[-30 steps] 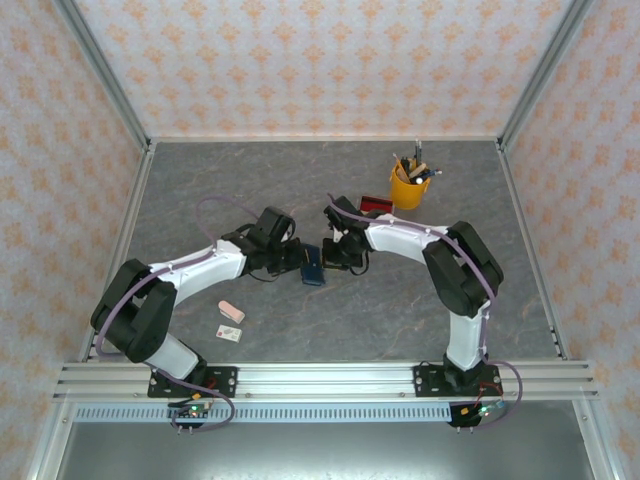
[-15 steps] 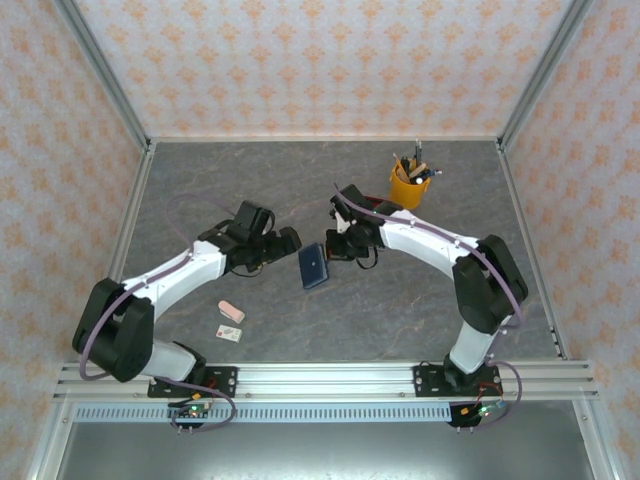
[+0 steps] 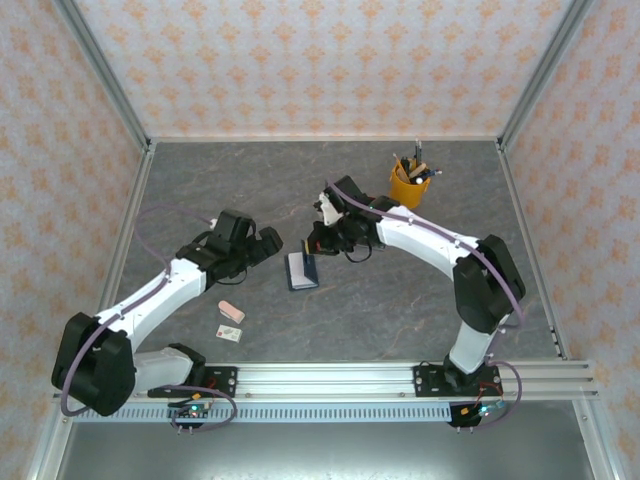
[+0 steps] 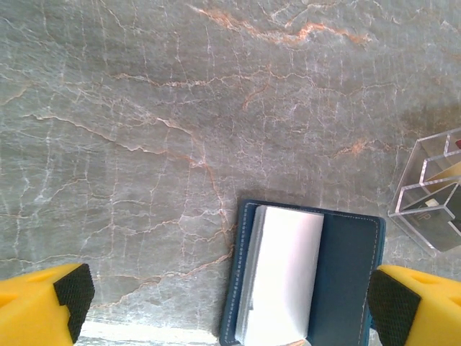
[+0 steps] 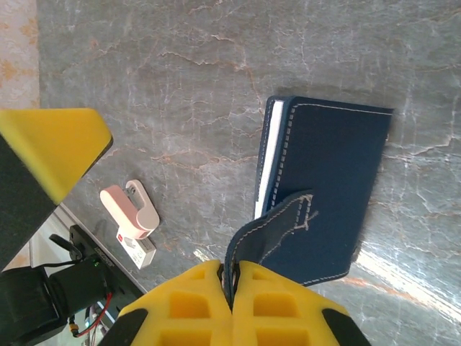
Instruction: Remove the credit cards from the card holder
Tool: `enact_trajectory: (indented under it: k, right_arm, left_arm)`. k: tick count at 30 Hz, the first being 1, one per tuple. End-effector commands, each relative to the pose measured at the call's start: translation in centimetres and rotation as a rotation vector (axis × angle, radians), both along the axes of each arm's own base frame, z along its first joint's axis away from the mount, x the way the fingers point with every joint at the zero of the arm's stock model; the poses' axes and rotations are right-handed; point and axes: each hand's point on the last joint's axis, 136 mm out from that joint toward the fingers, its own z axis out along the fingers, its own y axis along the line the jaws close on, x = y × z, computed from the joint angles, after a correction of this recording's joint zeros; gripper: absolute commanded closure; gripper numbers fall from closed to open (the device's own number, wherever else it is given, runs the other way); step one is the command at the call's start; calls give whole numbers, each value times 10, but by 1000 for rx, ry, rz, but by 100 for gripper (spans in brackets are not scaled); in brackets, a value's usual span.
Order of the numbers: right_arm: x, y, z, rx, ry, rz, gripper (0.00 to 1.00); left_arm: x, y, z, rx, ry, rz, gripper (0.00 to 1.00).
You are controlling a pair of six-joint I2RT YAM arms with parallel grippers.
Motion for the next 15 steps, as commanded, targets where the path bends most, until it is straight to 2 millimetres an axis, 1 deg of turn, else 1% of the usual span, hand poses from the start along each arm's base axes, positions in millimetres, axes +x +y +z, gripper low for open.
enact_trajectory:
  k: [1,2,4,8,10,12,15]
  right_arm:
    - [6,8,5,22,-4,0,99]
    - [7,6,2,0,-6,-10,99]
    - [12,-7,-8,-81,-22,-45,100]
    - [19,-43,-27,-276,-64,-119,100]
    - [17,-61,-35,-349,-73,-144,100]
    - [15,-78,-43,-401,-70,-171,100]
    - [7,-98,-54,-448,-51,-187,100]
  left_arm:
    - [-6,14,-4,37,9,49,0]
    - [-6,13,-5,36,11,48,0]
    - [-5,9,-6,20,14,32,0]
    - [-2,-7,-9,-44,23,-17,0]
    - [0,-16,-10,-82,26,-44,1]
    - [2,-26,-12,-123,31,-71,4]
    - [6,-40,-15,-185,38,-111,11]
